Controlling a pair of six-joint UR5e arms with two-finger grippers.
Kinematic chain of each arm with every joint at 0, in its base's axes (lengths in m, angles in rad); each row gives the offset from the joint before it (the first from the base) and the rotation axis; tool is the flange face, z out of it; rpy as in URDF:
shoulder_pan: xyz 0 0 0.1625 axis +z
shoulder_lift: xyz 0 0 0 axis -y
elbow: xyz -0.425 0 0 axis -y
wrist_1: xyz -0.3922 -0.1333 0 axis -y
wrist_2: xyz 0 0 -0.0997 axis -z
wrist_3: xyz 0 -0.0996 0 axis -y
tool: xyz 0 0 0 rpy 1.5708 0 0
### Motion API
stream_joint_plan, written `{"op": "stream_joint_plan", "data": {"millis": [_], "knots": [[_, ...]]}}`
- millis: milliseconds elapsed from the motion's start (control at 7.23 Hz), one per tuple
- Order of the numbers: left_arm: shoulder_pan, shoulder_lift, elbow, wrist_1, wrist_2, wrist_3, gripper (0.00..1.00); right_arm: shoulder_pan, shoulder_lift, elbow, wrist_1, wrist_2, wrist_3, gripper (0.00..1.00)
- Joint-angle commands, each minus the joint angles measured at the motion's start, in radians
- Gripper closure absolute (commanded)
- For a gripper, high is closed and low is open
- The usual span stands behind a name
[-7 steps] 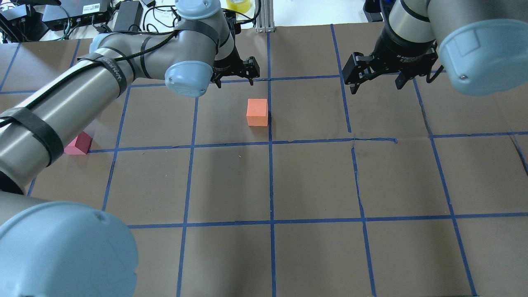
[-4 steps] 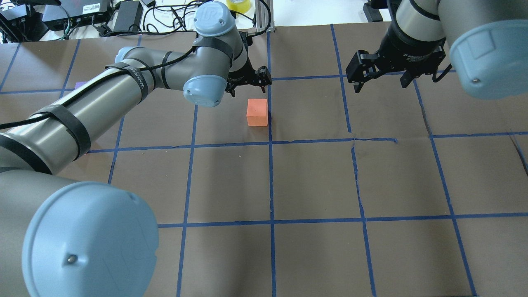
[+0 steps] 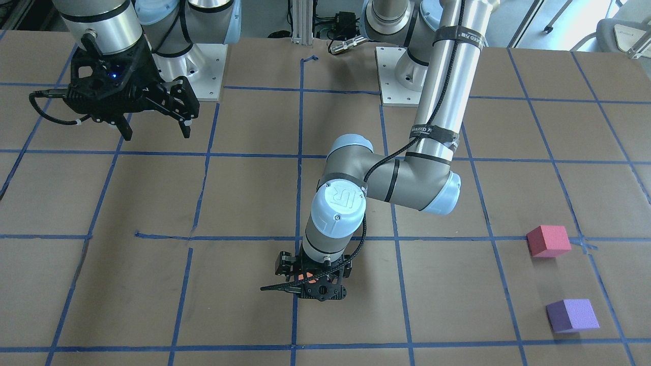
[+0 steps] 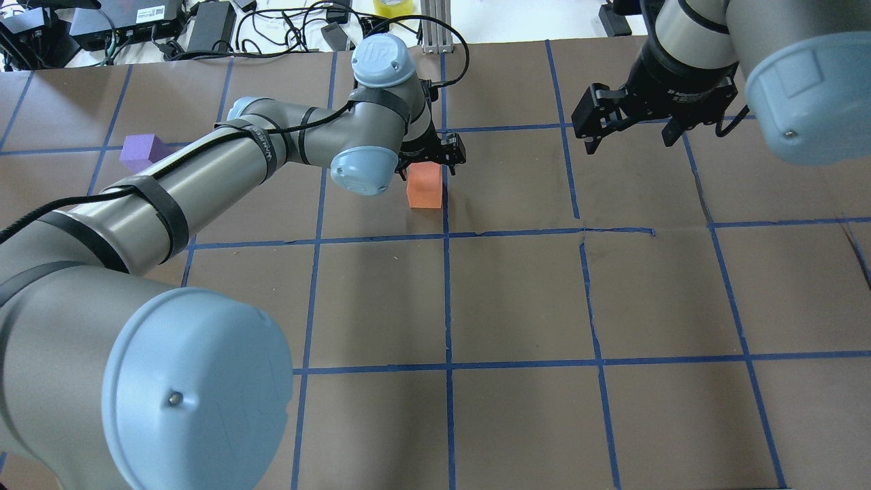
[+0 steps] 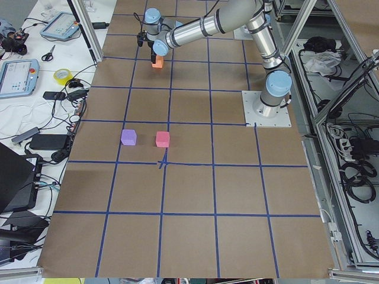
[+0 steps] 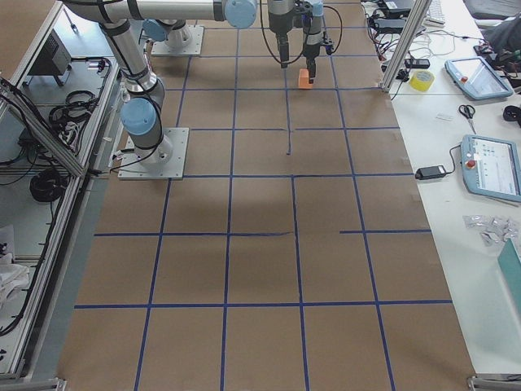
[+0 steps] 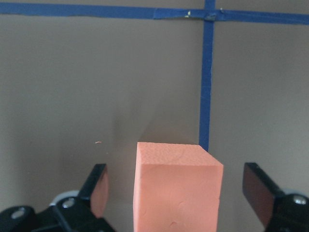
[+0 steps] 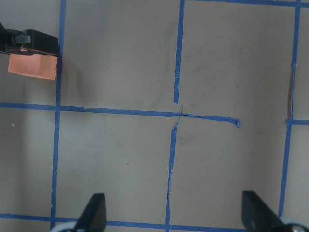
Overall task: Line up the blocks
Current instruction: 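Move the left gripper over the orange cube while the right gripper withdraws, then grasp the orange cube with the left gripper and lift it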
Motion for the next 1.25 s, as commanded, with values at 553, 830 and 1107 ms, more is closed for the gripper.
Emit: {"op": "stream_joint_plan", "data": {"millis": [553,830,1107], "knots": [[0.159,0.102,-0.002,-0.001,0.004,0.121,0.77,0.000,0.000,0.000,-0.009,-0.002,0.001,0.00],[0.325,0.185,0.004,-0.093,0.008,0.160,0.77,0.000,0.000,0.000,-0.009,-0.002,0.001,0.00],[0.541,0.223,-0.008,-0.137,-0.088,0.339,0.82,0.000,0.000,0.000,-0.006,-0.002,0.001,0.00]]}}
